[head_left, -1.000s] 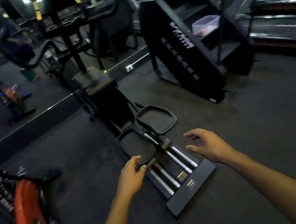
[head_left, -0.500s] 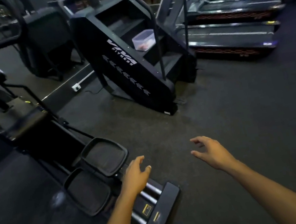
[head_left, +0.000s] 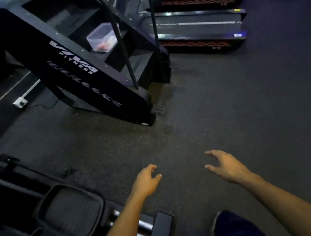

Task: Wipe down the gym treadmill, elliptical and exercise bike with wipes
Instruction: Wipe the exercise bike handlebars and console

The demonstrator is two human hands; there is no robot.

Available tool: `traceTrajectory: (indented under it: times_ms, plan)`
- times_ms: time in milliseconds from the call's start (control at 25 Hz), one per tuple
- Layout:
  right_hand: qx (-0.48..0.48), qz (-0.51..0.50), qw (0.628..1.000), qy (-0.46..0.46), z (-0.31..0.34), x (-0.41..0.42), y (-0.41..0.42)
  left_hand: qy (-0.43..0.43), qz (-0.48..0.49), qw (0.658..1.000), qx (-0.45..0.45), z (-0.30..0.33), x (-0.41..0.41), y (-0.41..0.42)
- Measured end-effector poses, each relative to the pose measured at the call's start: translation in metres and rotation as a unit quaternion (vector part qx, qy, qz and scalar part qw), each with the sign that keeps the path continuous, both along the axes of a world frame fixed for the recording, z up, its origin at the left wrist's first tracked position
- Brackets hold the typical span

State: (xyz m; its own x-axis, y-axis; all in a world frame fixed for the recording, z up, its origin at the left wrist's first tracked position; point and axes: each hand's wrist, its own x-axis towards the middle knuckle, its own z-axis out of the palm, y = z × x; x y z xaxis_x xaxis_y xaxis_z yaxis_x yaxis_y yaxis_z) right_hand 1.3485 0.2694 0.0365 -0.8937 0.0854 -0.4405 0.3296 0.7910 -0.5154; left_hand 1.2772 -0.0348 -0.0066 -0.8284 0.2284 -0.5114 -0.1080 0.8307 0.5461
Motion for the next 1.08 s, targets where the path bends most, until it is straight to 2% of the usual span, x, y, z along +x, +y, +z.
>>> traceTrajectory:
  times_ms: [160,320,480,680,920,1080]
  plan:
    - [-0.011,-0.006,0.998,-0.056,-0.05,-0.05,0.035,-0.056,-0.038,0.996,-0.051,-0.039,-0.074,0.034]
    - [-0.02,0.012,0.995,-0.101,-0.085,-0.125,0.082,-0.125,-0.034,0.989,-0.07,-0.064,-0.146,0.088]
    - [-0.007,0.048,0.991,-0.126,-0.078,-0.233,0.145,-0.135,-0.044,0.987,-0.075,-0.051,-0.262,0.149]
    - [0.01,0.072,0.993,-0.096,-0.066,-0.382,0.199,-0.089,0.02,0.996,-0.019,-0.032,-0.397,0.202]
    - [0.013,0.127,0.985,-0.116,-0.079,-0.548,0.22,-0.135,0.06,0.989,-0.008,-0.069,-0.525,0.22]
    - [0.027,0.149,0.983,-0.101,-0.054,-0.682,0.247,-0.153,0.075,0.985,0.014,-0.061,-0.629,0.217]
